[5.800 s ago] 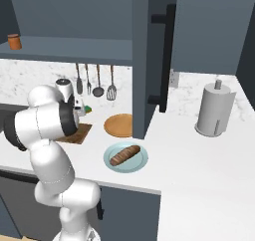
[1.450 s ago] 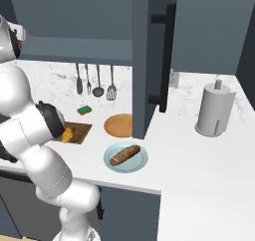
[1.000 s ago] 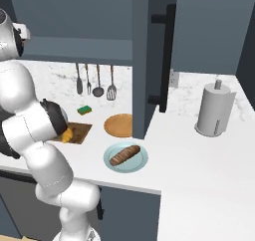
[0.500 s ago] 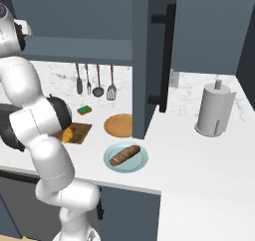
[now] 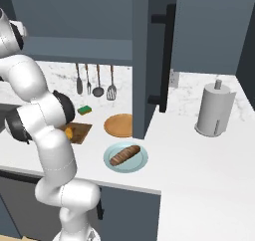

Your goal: From the different types of pastries on the counter, select a croissant and place it on the cutting board. Then retrieve a jar of jam from the cabinet and place it alongside the croissant on the cutting board.

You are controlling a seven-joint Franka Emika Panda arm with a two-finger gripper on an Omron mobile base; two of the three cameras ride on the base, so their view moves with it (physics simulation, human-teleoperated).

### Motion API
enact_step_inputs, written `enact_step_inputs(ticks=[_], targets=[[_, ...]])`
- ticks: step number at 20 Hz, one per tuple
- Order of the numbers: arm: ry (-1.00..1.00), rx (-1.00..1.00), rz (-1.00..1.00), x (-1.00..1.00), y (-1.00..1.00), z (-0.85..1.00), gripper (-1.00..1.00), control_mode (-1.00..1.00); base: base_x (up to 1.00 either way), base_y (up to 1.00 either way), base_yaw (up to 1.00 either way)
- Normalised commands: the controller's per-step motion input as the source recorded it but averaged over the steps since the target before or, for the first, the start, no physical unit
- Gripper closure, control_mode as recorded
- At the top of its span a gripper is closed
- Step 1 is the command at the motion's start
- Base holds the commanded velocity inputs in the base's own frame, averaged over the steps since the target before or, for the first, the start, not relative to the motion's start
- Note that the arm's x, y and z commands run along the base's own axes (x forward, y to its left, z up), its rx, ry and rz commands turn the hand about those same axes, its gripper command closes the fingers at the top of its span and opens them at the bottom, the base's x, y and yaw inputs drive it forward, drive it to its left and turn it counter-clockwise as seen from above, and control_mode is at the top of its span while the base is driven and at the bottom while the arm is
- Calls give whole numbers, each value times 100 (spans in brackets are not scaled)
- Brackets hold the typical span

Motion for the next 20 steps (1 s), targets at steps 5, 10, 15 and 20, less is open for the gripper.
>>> enact_step_inputs(ticks=[5, 10, 15, 20], targets=[[-1, 0, 0, 4, 0, 0, -100, -100, 0, 0, 0], [-4, 0, 0, 7, -3, 0, -100, -100, 0, 0, 0], [-5, 0, 0, 9, -8, -5, -100, -100, 0, 0, 0], [-2, 0, 0, 0, -2, -28, -100, -100, 0, 0, 0]])
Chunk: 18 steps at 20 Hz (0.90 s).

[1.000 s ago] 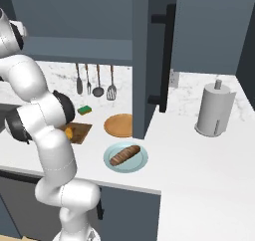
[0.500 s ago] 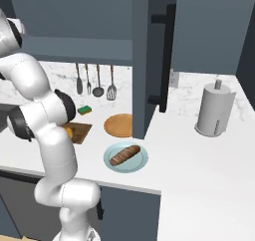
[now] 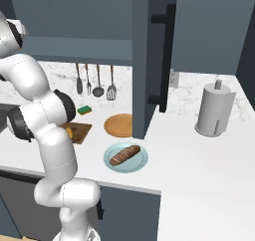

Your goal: From the different types of pastries on the counter, select a croissant and place it on the cutting board. Then retrieve a jar of jam from the cabinet and place it alongside the croissant on the cutting board.

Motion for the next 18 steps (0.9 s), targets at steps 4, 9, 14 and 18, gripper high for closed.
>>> enact_step_inputs(ticks=[4, 9, 14, 18], targets=[[-1, 0, 0, 10, -5, -13, -100, -100, 0, 0, 0], [-1, 0, 0, 29, -17, 0, -100, -100, 0, 0, 0], [0, 0, 0, 11, 11, -9, -100, -100, 0, 0, 0], [0, 2, 0, 8, 17, -9, -100, -100, 0, 0, 0]])
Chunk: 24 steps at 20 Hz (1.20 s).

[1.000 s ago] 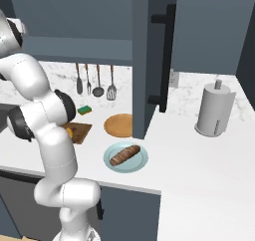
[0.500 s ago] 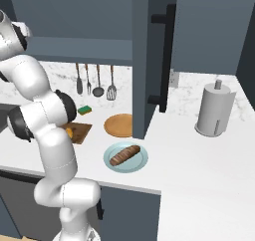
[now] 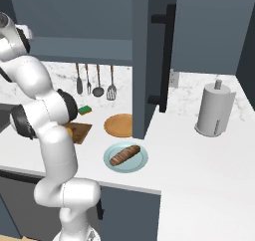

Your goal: From the different types of pastries on the counter, select a croissant and place it on the cutting board. Then retrieve a jar of jam from the cabinet and place it alongside the croissant on the cutting board.

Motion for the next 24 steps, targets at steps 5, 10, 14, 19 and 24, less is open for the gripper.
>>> enact_step_inputs(ticks=[5, 10, 14, 19, 24], targets=[[0, 0, 0, 13, 15, -2, -100, -100, 0, 0, 0], [0, 0, 0, 23, 29, 0, 100, -100, 0, 0, 0], [0, 0, 0, 3, 4, 0, 100, -100, 0, 0, 0], [-3, 0, 1, -37, 0, 5, 100, -100, 0, 0, 0], [-17, 9, 6, -99, -2, 13, 100, -100, 0, 0, 0]])
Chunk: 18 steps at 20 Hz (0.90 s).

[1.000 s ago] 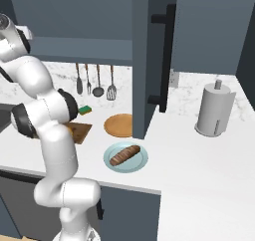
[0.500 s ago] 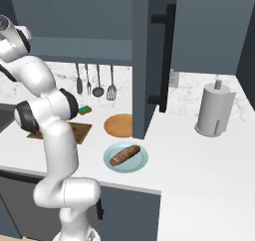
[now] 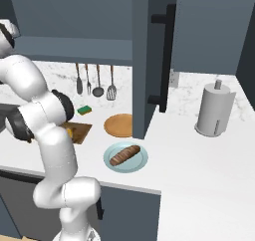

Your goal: From the different types of pastries on the counter, select a croissant and place it on the cutting board. Then retrieve a jar of jam from the cabinet and place it alongside the croissant on the cutting board.

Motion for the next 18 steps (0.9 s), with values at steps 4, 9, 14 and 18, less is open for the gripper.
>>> enact_step_inputs(ticks=[4, 9, 14, 18], targets=[[-28, 34, 2, -100, -50, 2, 100, -100, 0, 0, 0], [-39, 37, 0, -100, -93, -45, 100, -100, 0, 0, 0], [-31, 24, -9, -100, -81, -67, 100, -100, 0, 0, 0], [-19, 22, -15, -100, -47, -48, 100, -100, 0, 0, 0]])
